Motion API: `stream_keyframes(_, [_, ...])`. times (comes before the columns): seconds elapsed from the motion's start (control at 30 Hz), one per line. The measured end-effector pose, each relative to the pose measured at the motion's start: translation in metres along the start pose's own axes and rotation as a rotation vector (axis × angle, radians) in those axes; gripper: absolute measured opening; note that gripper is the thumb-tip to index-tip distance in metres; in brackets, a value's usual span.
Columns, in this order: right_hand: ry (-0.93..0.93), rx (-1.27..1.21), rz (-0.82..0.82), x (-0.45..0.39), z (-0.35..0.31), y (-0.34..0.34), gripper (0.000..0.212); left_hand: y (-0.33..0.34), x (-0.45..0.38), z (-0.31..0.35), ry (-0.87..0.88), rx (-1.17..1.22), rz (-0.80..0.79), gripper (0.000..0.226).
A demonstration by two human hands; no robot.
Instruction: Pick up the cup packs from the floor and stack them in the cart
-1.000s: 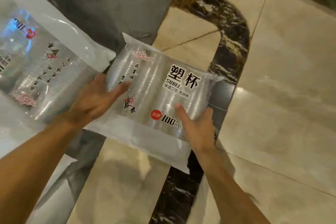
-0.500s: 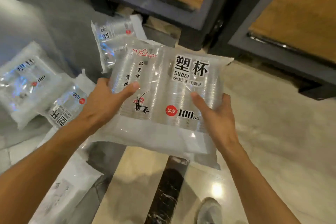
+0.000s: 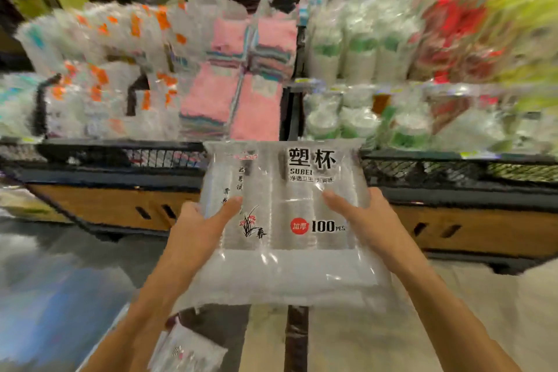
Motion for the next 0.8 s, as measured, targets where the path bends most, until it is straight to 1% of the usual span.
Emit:
stream_keyframes(0.07, [-0.008, -0.035, 0.056, 0.011, -0.015, -0.068, 0.106, 0.033, 0.019, 0.071, 0.054, -0.034, -0.068, 0.093])
stream_keyframes(0.13, [-0.007, -0.074, 0.123, 0.024, -0.016, -0.132, 0.114, 0.074, 0.038, 0.13, 0.132, -0.076, -0.162, 0.106])
stream_keyframes(0.2, [0.003, -0.098, 0.194, 0.044, -0.011, -0.194, 0.116, 0.12, 0.054, 0.173, 0.197, -0.115, -0.247, 0.107])
stream_keyframes(0.27, [0.025, -0.13, 0.281, 0.07, 0.006, -0.25, 0.115, 0.17, 0.072, 0.202, 0.205, -0.152, -0.323, 0.11])
stream_keyframes(0.33, [0.071, -0.189, 0.386, 0.101, 0.03, -0.3, 0.114, 0.227, 0.093, 0.222, 0.234, -0.146, -0.449, 0.1])
stream_keyframes(0.37, [0.089, -0.221, 0.441, 0.117, 0.045, -0.32, 0.109, 0.256, 0.107, 0.229, 0.26, -0.15, -0.525, 0.099])
stream_keyframes(0.4, [0.103, -0.246, 0.498, 0.138, 0.059, -0.339, 0.103, 0.285, 0.122, 0.234, 0.284, -0.165, -0.583, 0.1])
stream_keyframes(0.43, [0.132, -0.267, 0.557, 0.157, 0.076, -0.355, 0.102, 0.314, 0.138, 0.237, 0.306, -0.174, -0.649, 0.097])
stream_keyframes(0.5, [0.224, -0.312, 0.69, 0.2, 0.114, -0.379, 0.108, 0.371, 0.172, 0.234, 0.338, -0.19, -0.791, 0.093])
stream_keyframes(0.6, [0.34, -0.319, 0.881, 0.275, 0.168, -0.4, 0.107, 0.45, 0.235, 0.221, 0.363, -0.228, -1.001, 0.112])
stream_keyframes(0.63, [0.401, -0.334, 0.942, 0.304, 0.183, -0.402, 0.109, 0.472, 0.26, 0.213, 0.362, -0.245, -1.074, 0.105])
stream_keyframes(0.7, [0.519, -0.35, 1.049, 0.36, 0.206, -0.4, 0.111, 0.511, 0.308, 0.196, 0.369, -0.303, -1.217, 0.066])
stream_keyframes(0.73, [0.558, -0.363, 1.107, 0.388, 0.216, -0.395, 0.108, 0.529, 0.33, 0.184, 0.361, -0.342, -1.276, 0.066])
stream_keyframes(0.8, [0.643, -0.399, 1.212, 0.44, 0.24, -0.379, 0.109, 0.555, 0.379, 0.161, 0.376, -0.415, -1.422, 0.091])
Point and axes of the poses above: each hand's wrist, its own x-axis away from the middle knuckle, its own y-axis out of the palm, z = x × y, the point moved 7 cm from there along -x, towards the middle knuckle, and after that the axes turned 15 degrees about x, right-handed, at the moved point
